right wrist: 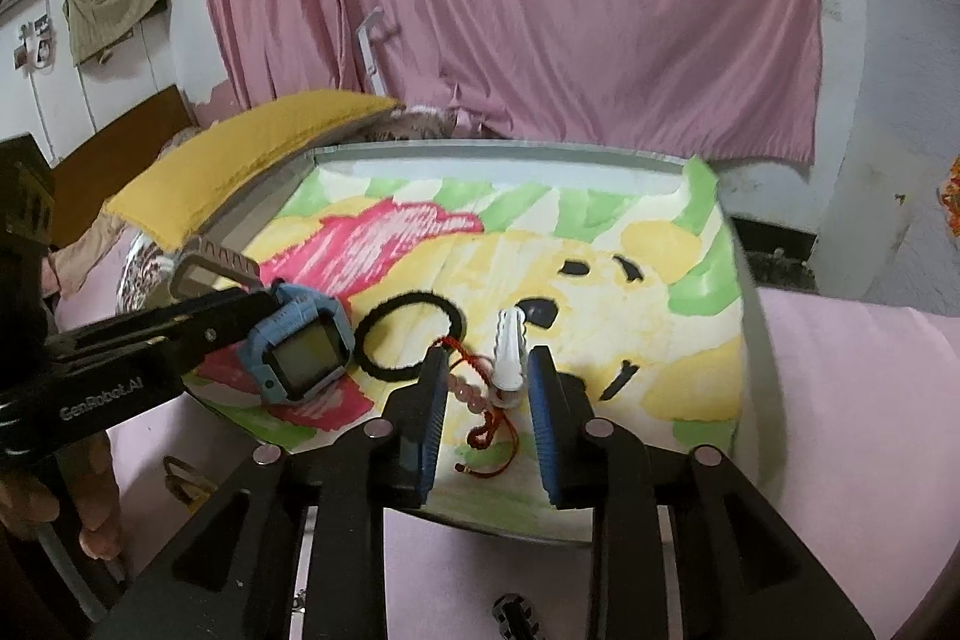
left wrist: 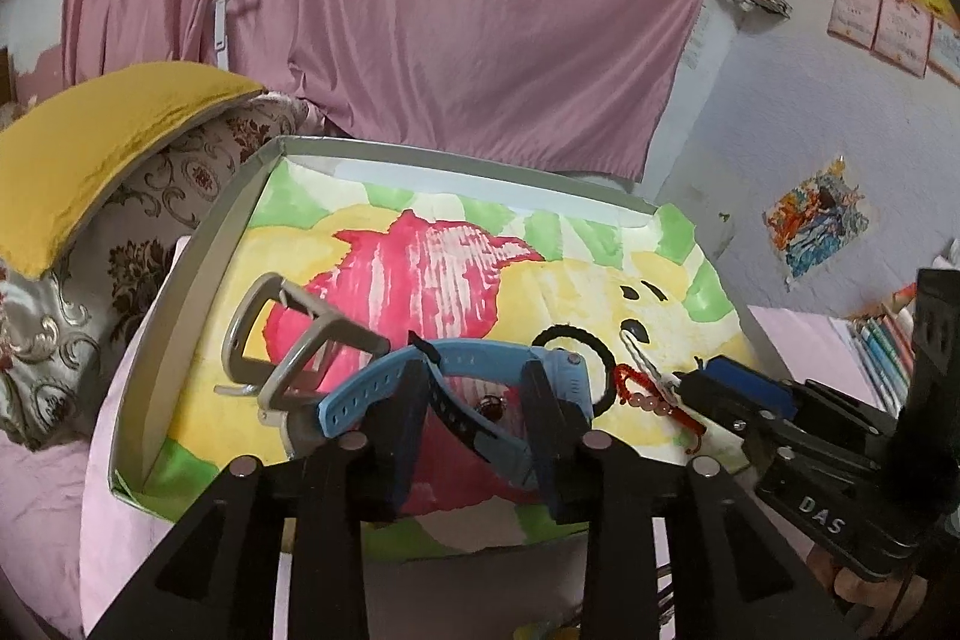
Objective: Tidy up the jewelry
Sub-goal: 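Carry the ring and clip into the tray, opening the right gripper over the picture, then open the left gripper over the tray while the right gripper withdraws toward the remaining jewelry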
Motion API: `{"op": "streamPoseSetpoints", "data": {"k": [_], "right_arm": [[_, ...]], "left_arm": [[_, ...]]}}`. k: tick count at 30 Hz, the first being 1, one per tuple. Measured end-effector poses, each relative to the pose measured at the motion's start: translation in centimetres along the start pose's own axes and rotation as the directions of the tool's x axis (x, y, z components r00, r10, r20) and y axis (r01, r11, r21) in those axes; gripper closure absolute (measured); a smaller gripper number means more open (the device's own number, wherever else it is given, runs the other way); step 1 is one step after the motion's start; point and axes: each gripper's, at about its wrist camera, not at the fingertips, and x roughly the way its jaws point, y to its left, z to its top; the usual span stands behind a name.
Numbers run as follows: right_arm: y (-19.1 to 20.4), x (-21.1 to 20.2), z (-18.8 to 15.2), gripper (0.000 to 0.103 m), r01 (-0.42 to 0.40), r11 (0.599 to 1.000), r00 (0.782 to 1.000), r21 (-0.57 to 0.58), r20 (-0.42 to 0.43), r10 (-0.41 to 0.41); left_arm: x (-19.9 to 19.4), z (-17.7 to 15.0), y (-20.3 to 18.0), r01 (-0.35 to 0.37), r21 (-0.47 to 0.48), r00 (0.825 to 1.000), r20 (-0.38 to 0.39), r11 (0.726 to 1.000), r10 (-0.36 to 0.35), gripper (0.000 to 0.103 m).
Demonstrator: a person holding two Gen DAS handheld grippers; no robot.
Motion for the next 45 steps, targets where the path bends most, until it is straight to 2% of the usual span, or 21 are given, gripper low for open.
{"op": "streamPoseSetpoints", "data": {"k": [5, 9, 12, 14, 17, 19, 20, 22, 27, 33, 40, 45], "right_arm": [[-0.2, -2.1, 0.0, 0.077, 0.032, 0.999, 0.996, 0.005, 0.088, -0.033], [-0.5, -3.9, 0.0, 0.071, 0.057, 0.998, 0.983, 0.015, 0.171, -0.059], [-0.6, -5.1, 0.0, 0.060, 0.070, 0.997, 0.972, 0.021, 0.222, -0.073], [-0.6, -5.9, -0.1, 0.056, 0.074, 0.997, 0.964, 0.024, 0.256, -0.078], [-0.4, -7.0, -0.3, 0.044, 0.085, 0.996, 0.951, 0.021, 0.297, -0.088], [-0.3, -7.7, -0.5, 0.031, 0.085, 0.996, 0.941, 0.018, 0.326, -0.087], [-0.3, -8.1, -0.6, 0.026, 0.082, 0.996, 0.938, 0.018, 0.336, -0.083], [-0.3, -8.7, -0.9, 0.009, 0.073, 0.997, 0.930, 0.018, 0.360, -0.075], [0.2, -10.1, -1.5, 0.003, 0.078, 0.997, 0.913, 0.001, 0.401, -0.072], [0.7, -11.6, -2.5, 0.002, 0.099, 0.995, 0.905, -0.030, 0.419, -0.077], [0.1, -12.6, -3.5, 0.002, 0.101, 0.994, 0.922, -0.036, 0.378, -0.080], [-0.2, -12.8, -4.4, 0.002, 0.099, 0.994, 0.940, -0.053, 0.332, -0.075]], "left_arm": [[-1.3, 0.1, 0.0, 0.005, -0.011, 0.999, 0.052, 1.000, -0.004, 0.070], [-2.7, -0.1, 0.1, 0.008, -0.032, 0.994, 0.108, 0.999, -0.004, 0.037], [-3.7, 0.0, 0.3, 0.012, -0.045, 0.989, 0.147, 0.999, -0.005, 0.035], [-4.2, 0.0, 0.4, -0.005, -0.041, 0.986, 0.167, 0.999, 0.012, 0.030], [-5.3, -0.3, 0.3, -0.008, -0.042, 0.977, 0.212, 0.999, 0.017, 0.018], [-5.9, -0.5, 0.3, -0.015, -0.041, 0.971, 0.239, 0.999, 0.024, 0.007], [-6.4, -0.7, 0.3, -0.020, -0.037, 0.966, 0.258, 0.999, 0.029, 0.005], [-6.9, -1.0, 0.1, -0.031, -0.026, 0.963, 0.268, 0.999, 0.036, 0.001], [-7.7, -2.0, -0.5, -0.074, 0.031, 0.956, 0.285, 0.997, 0.062, 0.001], [-9.3, -3.0, -0.9, -0.061, 0.075, 0.949, 0.313, 0.995, 0.035, 0.001], [-10.3, -4.1, -1.2, -0.046, 0.106, 0.957, 0.291, 0.993, 0.013, 0.001], [-10.3, -5.4, -1.1, -0.026, 0.124, 0.973, 0.230, 0.992, -0.004, 0.001]]}}
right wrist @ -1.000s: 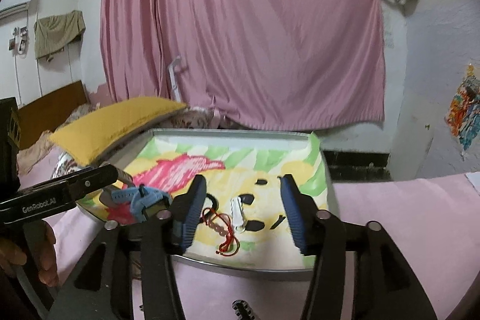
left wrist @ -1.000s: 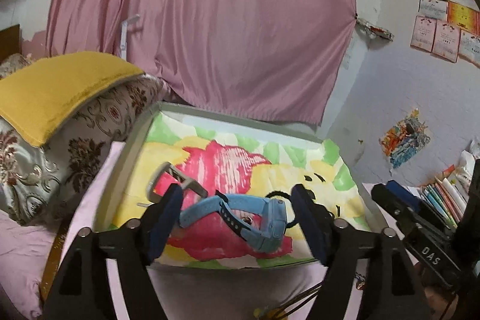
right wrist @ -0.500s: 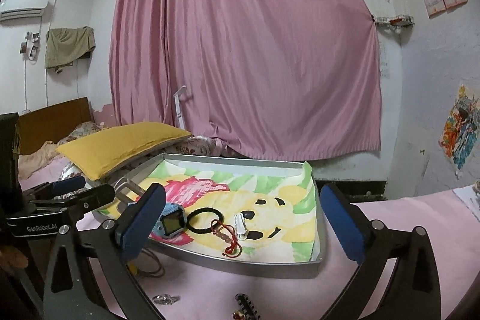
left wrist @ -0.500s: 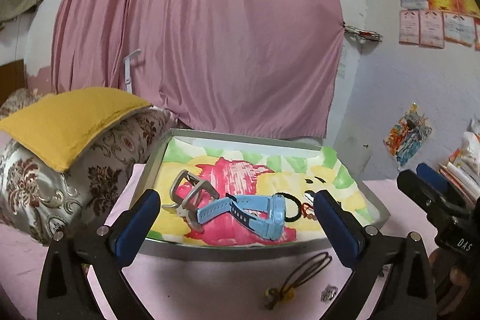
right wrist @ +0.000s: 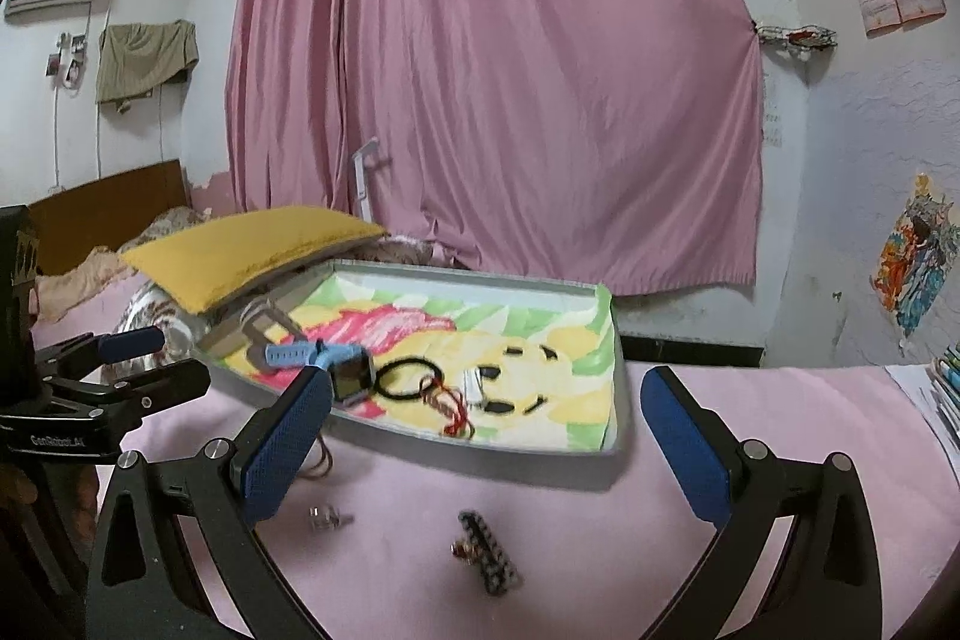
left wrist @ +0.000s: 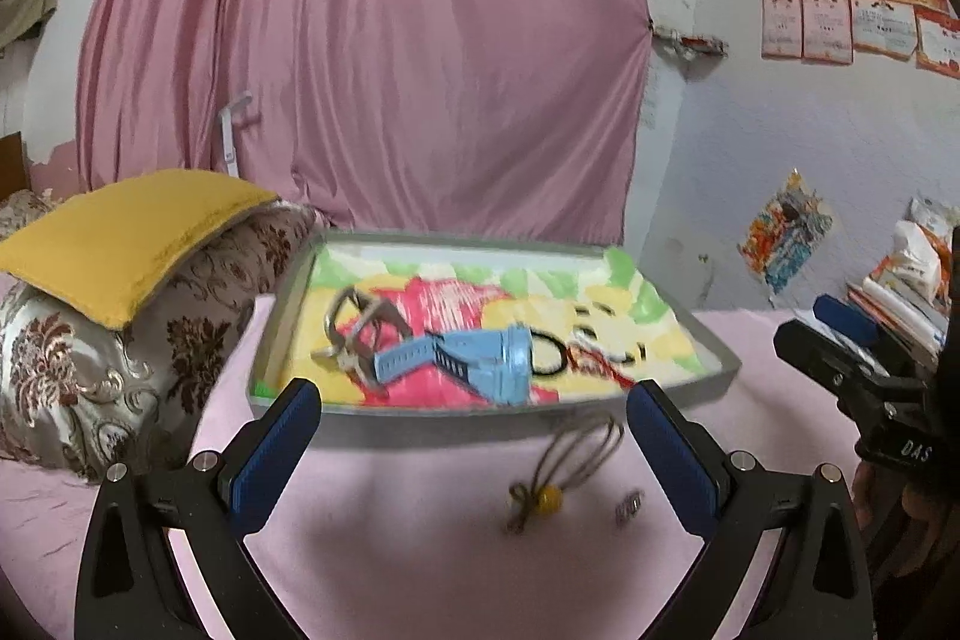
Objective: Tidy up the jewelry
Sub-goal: 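Open the left gripper over the tray while the right gripper withdraws toward the remaining jewelry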
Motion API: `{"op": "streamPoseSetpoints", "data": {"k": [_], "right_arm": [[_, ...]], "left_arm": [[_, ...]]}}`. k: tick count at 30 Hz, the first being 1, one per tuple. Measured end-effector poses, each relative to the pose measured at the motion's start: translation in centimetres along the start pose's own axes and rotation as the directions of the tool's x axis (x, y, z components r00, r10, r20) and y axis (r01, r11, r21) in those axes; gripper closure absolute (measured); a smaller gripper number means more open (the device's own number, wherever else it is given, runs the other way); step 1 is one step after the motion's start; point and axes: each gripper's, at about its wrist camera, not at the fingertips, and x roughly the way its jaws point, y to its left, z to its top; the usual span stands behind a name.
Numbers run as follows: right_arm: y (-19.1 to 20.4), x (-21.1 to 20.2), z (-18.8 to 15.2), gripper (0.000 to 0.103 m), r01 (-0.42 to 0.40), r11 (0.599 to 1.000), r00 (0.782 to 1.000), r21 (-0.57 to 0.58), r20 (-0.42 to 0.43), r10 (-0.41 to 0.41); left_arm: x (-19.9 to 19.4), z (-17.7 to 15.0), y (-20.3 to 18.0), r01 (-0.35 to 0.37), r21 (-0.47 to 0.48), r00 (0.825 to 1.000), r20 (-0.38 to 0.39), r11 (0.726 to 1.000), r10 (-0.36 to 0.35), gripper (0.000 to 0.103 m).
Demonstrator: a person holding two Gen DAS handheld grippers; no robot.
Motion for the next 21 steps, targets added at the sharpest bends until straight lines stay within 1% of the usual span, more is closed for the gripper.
{"op": "streamPoseSetpoints", "data": {"k": [6, 8, 12, 16, 20, 21], "right_arm": [[-0.4, 0.3, -1.4, 0.002, -0.006, 1.000, 0.996, -0.016, -0.086, 0.004], [-0.5, 0.4, -1.7, 0.002, -0.012, 1.000, 0.994, -0.015, -0.112, 0.010], [-0.9, 0.9, -2.3, 0.002, -0.026, 1.000, 0.985, -0.003, -0.172, 0.025], [-0.9, 1.8, -2.7, 0.002, -0.050, 0.999, 0.968, -0.012, -0.246, 0.045], [-1.1, 2.6, -3.4, 0.002, -0.083, 0.996, 0.944, -0.012, -0.322, 0.075], [-1.2, 2.8, -3.6, 0.002, -0.085, 0.996, 0.939, -0.008, -0.334, 0.078]], "left_arm": [[0.5, -0.9, 0.4, 0.034, -0.024, 0.996, -0.081, 0.999, -0.036, 0.001], [1.0, -1.0, 0.4, 0.045, -0.030, 0.992, -0.115, 0.999, -0.048, 0.001], [2.2, -1.4, 0.2, 0.058, -0.027, 0.979, -0.195, 0.998, -0.062, 0.001], [3.3, -1.9, 0.2, 0.063, -0.041, 0.965, -0.253, 0.997, -0.071, 0.001], [4.4, -2.2, 0.6, 0.058, -0.070, 0.950, -0.304, 0.996, -0.077, 0.001], [4.7, -2.2, 0.8, 0.064, -0.086, 0.944, -0.317, 0.994, -0.088, 0.001]]}}
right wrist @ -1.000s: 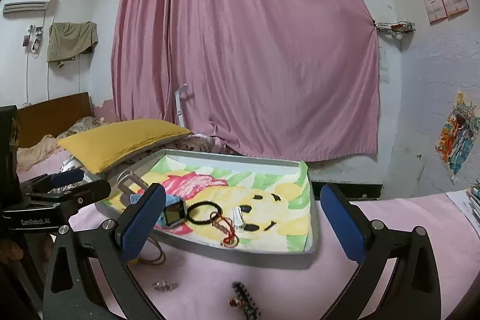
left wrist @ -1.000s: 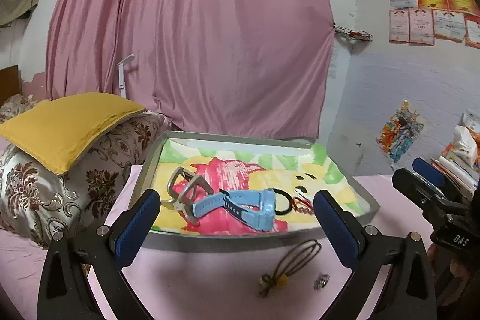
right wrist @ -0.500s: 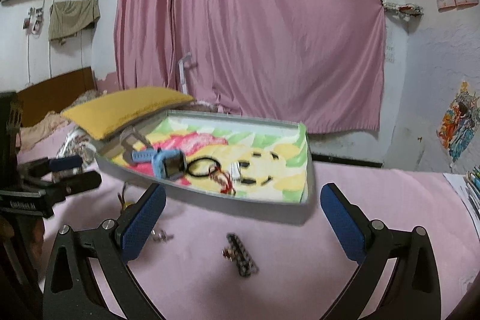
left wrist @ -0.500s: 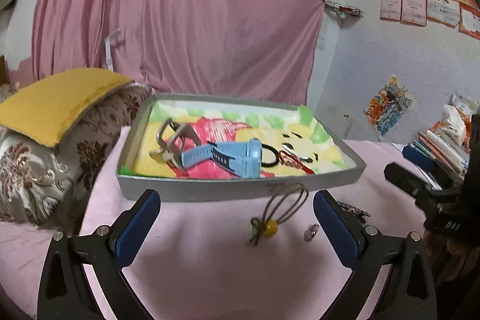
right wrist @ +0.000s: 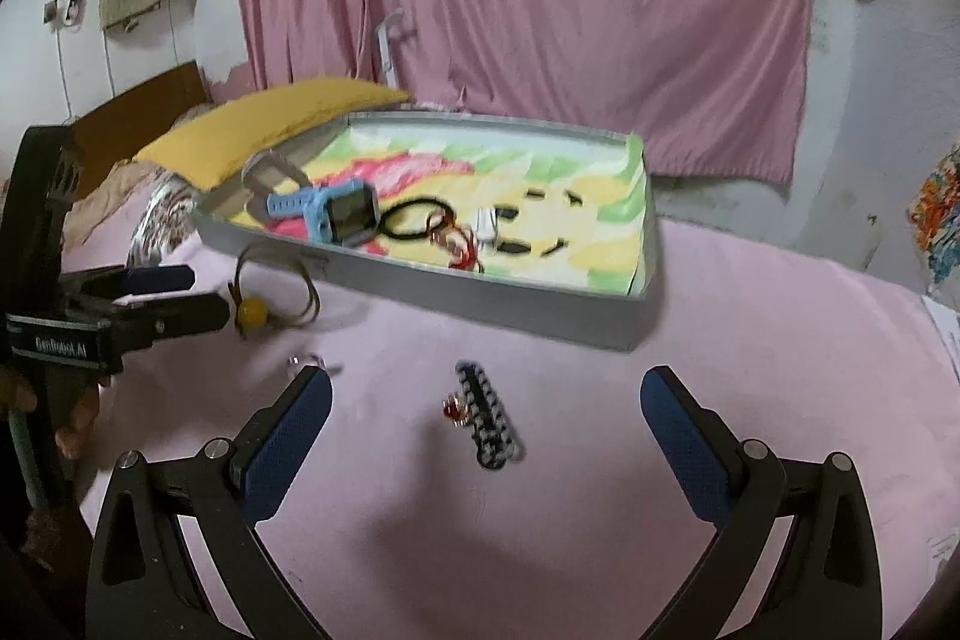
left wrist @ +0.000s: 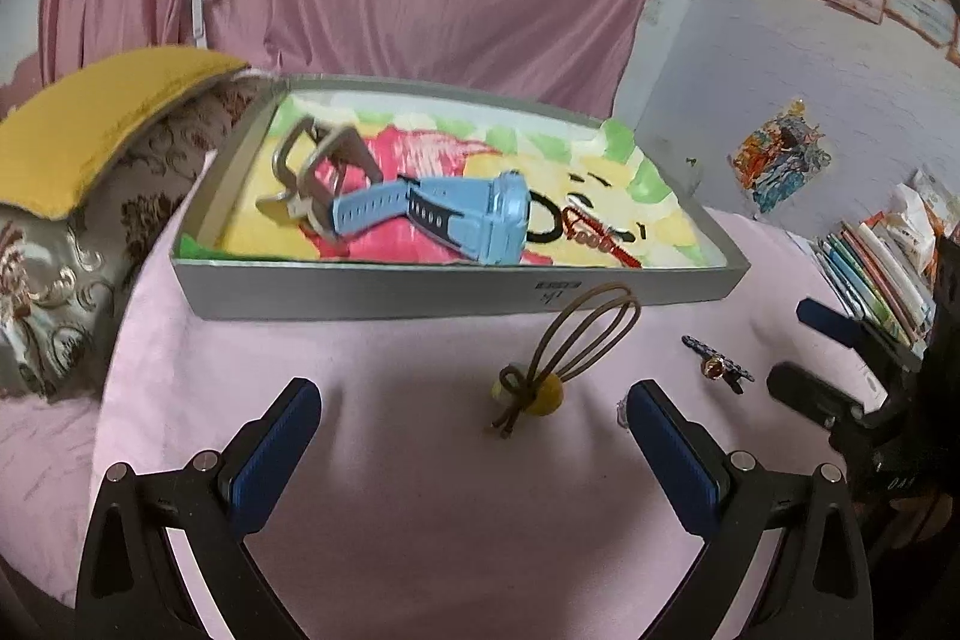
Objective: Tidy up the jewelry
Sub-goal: 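Open the left gripper over the tray while the right gripper withdraws toward the remaining jewelry, then grasp the yellow-bead hair tie with the left gripper while the right gripper grasps the black-white beaded bracelet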
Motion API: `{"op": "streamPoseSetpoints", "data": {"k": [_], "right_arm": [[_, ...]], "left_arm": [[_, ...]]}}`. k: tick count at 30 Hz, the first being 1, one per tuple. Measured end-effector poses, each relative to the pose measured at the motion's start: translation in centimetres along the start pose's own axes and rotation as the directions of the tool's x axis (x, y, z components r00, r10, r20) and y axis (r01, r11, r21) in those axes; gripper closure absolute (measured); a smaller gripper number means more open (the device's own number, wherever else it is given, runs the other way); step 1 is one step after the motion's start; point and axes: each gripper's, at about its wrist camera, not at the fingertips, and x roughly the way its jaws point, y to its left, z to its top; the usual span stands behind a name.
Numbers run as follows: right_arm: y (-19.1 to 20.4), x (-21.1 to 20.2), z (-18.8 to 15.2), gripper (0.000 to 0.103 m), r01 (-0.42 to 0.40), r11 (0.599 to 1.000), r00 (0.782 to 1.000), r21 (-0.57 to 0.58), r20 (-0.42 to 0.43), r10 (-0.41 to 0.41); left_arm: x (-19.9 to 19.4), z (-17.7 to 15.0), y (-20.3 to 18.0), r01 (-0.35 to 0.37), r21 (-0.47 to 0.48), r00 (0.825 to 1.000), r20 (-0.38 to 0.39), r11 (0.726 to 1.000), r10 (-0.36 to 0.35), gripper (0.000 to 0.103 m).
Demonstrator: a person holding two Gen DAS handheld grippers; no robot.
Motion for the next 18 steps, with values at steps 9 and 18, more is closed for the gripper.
{"op": "streamPoseSetpoints", "data": {"k": [9, 18], "right_arm": [[-0.9, 1.1, -0.3, 0.026, -0.033, 0.999, 0.997, -0.004, -0.075, 0.032], [-0.9, 2.0, -0.5, 0.054, -0.066, 0.998, 0.990, -0.010, -0.123, 0.064]], "left_arm": [[1.2, 0.3, -0.3, 0.055, -0.002, 0.998, -0.036, 0.998, -0.055, 0.008], [2.2, 0.9, -1.0, 0.101, 0.021, 0.993, -0.067, 0.995, -0.099, 0.026]]}}
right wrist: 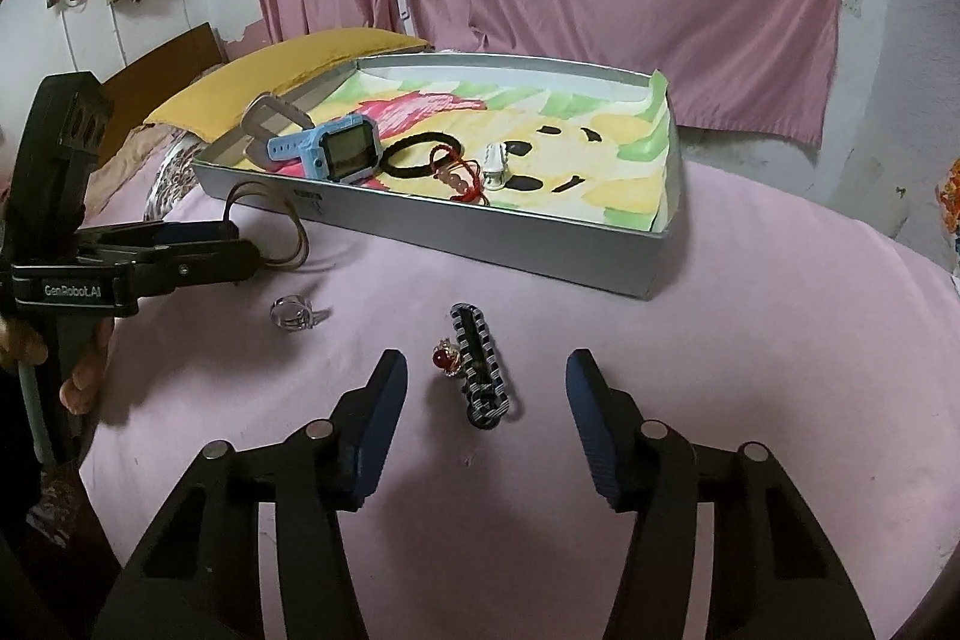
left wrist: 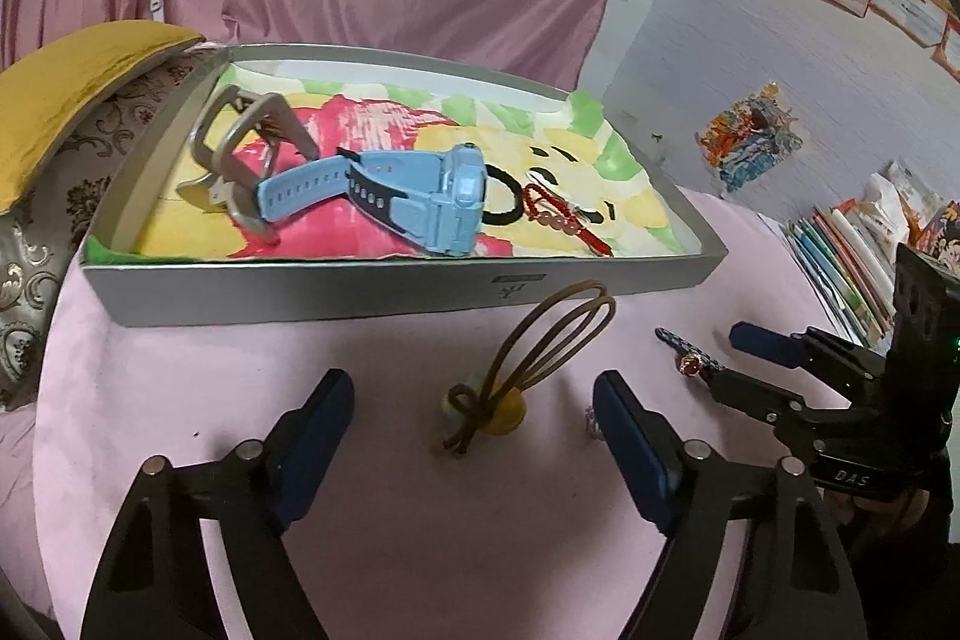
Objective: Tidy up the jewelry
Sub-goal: 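Grasp the yellow-bead hair tie with the left gripper while the right gripper grasps the black-white beaded bracelet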
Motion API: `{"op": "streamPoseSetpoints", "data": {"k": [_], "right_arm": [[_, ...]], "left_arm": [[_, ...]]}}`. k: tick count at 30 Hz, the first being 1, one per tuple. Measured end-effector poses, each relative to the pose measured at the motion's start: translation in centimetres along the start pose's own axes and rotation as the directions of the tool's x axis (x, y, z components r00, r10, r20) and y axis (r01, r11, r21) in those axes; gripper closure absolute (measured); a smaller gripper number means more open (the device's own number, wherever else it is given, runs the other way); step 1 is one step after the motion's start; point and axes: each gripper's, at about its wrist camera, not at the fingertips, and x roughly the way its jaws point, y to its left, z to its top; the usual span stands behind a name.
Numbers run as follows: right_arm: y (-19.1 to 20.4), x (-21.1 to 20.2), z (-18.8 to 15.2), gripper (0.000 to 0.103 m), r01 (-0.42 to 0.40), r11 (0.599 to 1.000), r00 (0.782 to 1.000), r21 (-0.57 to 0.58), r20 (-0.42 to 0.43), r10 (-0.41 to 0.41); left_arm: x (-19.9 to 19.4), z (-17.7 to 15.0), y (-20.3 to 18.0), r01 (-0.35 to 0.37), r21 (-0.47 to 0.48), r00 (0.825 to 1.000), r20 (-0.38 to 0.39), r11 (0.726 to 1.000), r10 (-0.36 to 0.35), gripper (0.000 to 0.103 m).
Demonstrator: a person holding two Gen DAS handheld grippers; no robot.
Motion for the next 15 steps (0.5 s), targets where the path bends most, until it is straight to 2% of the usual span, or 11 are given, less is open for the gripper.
{"op": "streamPoseSetpoints", "data": {"k": [4, 10, 15], "right_arm": [[-0.1, 0.3, 0.0, 0.055, -0.005, 1.000, 1.000, 0.005, -0.017, 0.005], [0.3, 0.9, 0.1, 0.072, -0.017, 1.000, 0.999, -0.011, -0.042, 0.016], [0.5, 1.0, 0.0, 0.080, -0.020, 1.000, 0.998, -0.022, -0.055, 0.019]], "left_arm": [[0.4, 0.2, -0.6, 0.007, 0.026, 1.000, -0.009, 1.000, -0.007, 0.036], [0.6, 0.1, -1.3, 0.024, 0.054, 0.999, -0.026, 0.998, -0.022, 0.053], [0.5, -0.3, -1.9, 0.027, 0.078, 0.999, -0.035, 0.997, -0.024, 0.063]]}}
